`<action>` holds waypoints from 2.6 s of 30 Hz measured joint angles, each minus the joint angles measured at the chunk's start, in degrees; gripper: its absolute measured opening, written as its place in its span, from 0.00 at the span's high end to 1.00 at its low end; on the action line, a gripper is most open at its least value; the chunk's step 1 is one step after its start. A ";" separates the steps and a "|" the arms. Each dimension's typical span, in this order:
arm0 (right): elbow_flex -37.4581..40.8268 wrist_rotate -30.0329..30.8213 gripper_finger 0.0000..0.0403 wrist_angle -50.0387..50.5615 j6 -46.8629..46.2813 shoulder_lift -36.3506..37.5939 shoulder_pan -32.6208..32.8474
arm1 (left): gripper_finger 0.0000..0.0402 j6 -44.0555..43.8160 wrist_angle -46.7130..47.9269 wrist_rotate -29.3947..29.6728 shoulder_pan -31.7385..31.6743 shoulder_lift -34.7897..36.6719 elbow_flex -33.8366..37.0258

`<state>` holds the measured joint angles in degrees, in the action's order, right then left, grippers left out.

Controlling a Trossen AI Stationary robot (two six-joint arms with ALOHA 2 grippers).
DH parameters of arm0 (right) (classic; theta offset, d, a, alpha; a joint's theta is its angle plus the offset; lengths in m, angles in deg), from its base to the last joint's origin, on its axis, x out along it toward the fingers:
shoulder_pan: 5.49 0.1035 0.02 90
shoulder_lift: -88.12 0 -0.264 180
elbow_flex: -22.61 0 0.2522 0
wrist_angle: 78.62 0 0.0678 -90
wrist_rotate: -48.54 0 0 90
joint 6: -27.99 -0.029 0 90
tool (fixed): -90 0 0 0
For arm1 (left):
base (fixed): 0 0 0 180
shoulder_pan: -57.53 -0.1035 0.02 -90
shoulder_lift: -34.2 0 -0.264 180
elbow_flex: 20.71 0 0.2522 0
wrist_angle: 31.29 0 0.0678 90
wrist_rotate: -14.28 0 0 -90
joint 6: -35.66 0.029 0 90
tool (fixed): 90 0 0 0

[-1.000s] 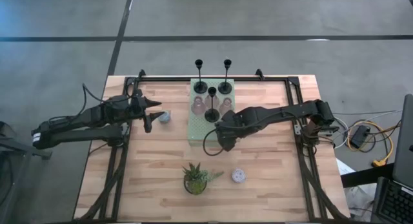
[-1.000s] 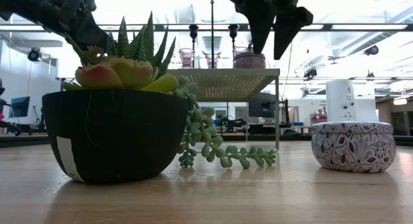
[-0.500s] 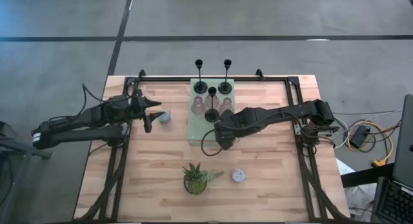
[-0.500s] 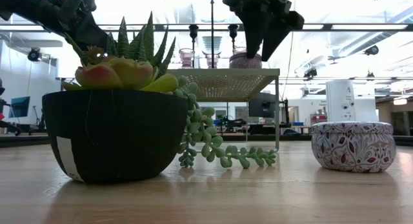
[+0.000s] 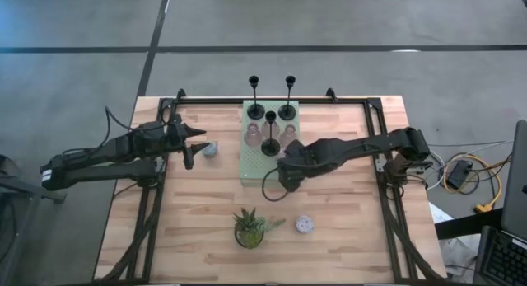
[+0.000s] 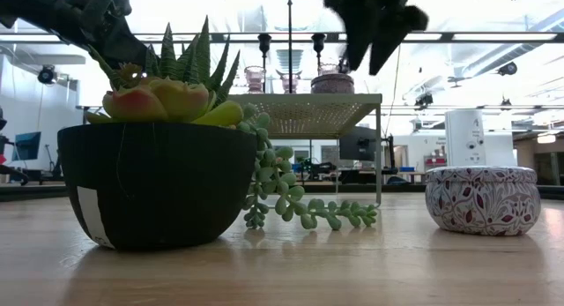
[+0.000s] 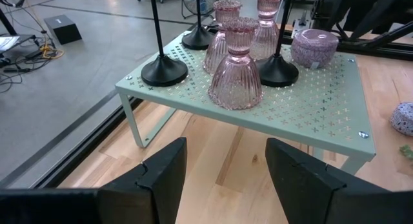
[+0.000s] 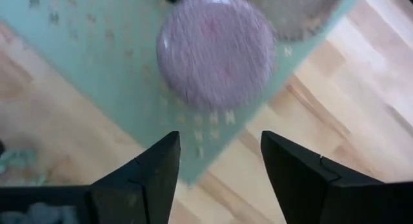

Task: Pick & Place candle stick holders
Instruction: Put the red scented candle on the shelf

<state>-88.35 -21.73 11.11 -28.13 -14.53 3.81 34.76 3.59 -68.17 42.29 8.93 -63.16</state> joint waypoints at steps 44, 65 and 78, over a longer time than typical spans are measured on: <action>-0.81 -14.59 0.15 -1.22 -34.79 -8.71 18.95 | 0.46 0.01 0.50 0.00 0.02 0.00 0.00; 0.20 -9.21 0.05 -4.85 -39.50 -17.21 22.62 | 0.46 0.01 0.50 -0.01 0.00 0.00 0.00; 3.44 -9.17 0.05 -9.74 -34.95 -17.25 22.58 | 0.46 0.01 0.50 0.00 0.00 0.02 0.00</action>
<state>-84.92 -30.89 1.37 -63.08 -31.78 26.39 34.77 4.10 -68.17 42.29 8.94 -63.16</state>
